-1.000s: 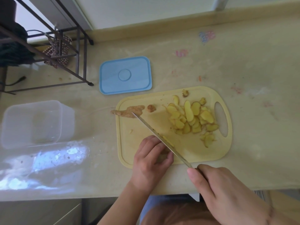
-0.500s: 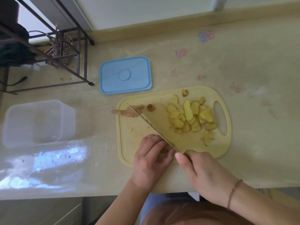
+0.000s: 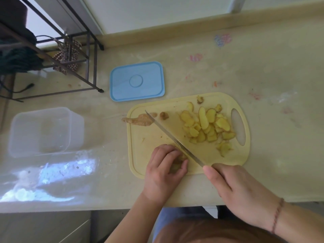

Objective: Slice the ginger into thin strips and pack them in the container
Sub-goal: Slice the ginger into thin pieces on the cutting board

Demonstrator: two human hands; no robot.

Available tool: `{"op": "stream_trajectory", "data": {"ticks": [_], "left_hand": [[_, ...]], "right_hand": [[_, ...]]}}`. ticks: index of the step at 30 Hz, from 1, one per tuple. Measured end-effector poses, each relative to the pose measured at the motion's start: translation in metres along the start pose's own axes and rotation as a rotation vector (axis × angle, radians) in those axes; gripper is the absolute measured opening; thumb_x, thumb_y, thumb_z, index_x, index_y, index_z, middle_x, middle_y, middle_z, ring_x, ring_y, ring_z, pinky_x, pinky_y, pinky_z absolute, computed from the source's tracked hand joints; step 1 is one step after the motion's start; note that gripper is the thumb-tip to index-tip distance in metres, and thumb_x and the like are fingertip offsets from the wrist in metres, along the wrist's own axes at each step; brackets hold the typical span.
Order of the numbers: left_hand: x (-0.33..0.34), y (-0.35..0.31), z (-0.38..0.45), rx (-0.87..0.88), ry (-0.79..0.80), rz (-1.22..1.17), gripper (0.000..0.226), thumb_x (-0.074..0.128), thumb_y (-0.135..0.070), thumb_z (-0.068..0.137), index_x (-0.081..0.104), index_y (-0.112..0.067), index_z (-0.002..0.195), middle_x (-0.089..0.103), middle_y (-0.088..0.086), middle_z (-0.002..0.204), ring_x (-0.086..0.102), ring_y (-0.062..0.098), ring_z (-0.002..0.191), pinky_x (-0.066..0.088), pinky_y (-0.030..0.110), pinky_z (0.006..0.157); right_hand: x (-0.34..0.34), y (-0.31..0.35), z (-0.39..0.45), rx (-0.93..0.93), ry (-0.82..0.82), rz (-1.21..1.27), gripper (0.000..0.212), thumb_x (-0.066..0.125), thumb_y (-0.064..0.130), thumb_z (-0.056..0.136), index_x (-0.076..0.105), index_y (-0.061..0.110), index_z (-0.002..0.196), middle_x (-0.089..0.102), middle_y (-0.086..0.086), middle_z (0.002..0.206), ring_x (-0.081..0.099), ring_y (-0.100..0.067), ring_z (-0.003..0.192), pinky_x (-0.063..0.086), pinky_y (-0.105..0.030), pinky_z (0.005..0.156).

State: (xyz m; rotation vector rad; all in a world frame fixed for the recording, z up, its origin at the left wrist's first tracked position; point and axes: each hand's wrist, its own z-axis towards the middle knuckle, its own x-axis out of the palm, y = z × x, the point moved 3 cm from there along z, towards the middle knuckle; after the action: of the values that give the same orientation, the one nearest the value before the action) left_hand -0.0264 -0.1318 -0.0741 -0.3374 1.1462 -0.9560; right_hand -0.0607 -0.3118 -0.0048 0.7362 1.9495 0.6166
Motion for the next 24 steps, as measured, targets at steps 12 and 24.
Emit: {"op": "stream_trajectory", "data": {"ticks": [12, 24], "left_hand": [[0.001, 0.001, 0.000, -0.009, -0.015, -0.026, 0.014, 0.076, -0.013, 0.084, 0.073, 0.001, 0.087, 0.067, 0.003, 0.101, 0.064, 0.022, 0.092, 0.049, 0.024, 0.089], [0.000, 0.001, 0.001, -0.006, -0.003, -0.055, 0.013, 0.077, -0.012, 0.085, 0.074, 0.001, 0.087, 0.069, 0.006, 0.099, 0.065, 0.023, 0.092, 0.051, 0.028, 0.086]], "right_hand": [[-0.006, 0.018, -0.019, 0.061, 0.053, -0.056, 0.065, 0.006, 0.079, 0.076, 0.037, 0.024, 0.061, 0.055, 0.031, 0.069, 0.049, -0.006, 0.059, 0.032, -0.022, 0.051], [0.001, 0.021, -0.008, 0.027, 0.025, -0.035, 0.053, 0.014, 0.067, 0.087, 0.036, 0.028, 0.060, 0.054, 0.016, 0.061, 0.048, -0.001, 0.060, 0.037, -0.019, 0.055]]}}
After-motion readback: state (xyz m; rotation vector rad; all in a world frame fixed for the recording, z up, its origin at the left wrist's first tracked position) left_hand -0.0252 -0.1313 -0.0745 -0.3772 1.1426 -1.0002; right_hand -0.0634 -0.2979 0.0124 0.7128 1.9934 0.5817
